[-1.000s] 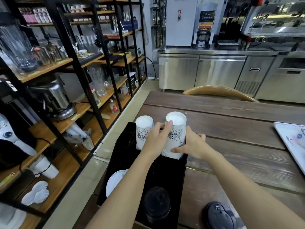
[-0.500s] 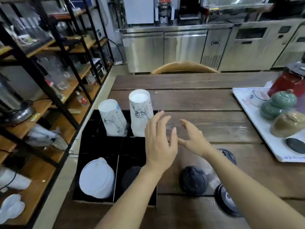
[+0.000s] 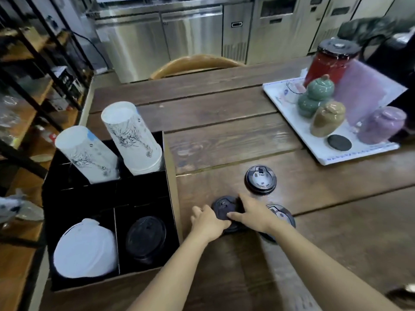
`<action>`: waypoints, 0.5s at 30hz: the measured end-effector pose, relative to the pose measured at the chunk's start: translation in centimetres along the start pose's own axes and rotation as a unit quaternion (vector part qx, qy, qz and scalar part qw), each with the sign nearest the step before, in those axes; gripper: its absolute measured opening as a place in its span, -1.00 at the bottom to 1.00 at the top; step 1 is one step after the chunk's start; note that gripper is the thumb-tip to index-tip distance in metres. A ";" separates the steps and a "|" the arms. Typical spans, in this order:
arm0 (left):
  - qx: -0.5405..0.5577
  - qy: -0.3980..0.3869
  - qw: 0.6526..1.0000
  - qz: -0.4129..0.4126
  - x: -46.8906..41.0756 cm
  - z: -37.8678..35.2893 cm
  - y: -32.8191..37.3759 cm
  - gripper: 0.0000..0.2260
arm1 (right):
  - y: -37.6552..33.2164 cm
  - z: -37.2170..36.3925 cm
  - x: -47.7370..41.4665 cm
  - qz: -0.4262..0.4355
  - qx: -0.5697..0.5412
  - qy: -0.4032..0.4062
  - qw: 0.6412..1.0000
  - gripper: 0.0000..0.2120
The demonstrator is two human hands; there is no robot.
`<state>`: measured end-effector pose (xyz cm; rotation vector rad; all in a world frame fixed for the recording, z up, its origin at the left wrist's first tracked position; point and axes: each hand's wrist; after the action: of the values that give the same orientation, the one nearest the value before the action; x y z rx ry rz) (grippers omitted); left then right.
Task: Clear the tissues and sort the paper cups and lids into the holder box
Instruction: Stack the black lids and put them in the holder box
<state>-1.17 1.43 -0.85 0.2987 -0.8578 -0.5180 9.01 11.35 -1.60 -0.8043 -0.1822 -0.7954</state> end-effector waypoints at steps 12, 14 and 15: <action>0.349 0.020 0.936 0.042 -0.1 -0.6 0.0 -0.57 | -0.7 -0.5 0.7 0.009 -0.109 0.085 0.990 -0.42; 0.396 0.001 0.918 0.029 0.4 -0.1 0.7 -0.64 | -0.6 0.4 1.0 0.017 -0.127 0.127 0.984 -0.46; 0.418 -0.011 0.908 0.019 0.7 0.1 1.3 -0.68 | -0.5 0.9 1.2 0.016 -0.137 0.145 0.980 -0.48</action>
<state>-0.47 2.10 0.26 1.0605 -1.0742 -0.0844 9.64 11.17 -0.17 -0.9358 0.2050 -0.9086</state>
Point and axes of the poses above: each hand's wrist, its own x-axis away from the middle knuckle, its own z-axis out of the back of the hand, y = z × x, and after that the axes turned 1 degree about -x, right-handed
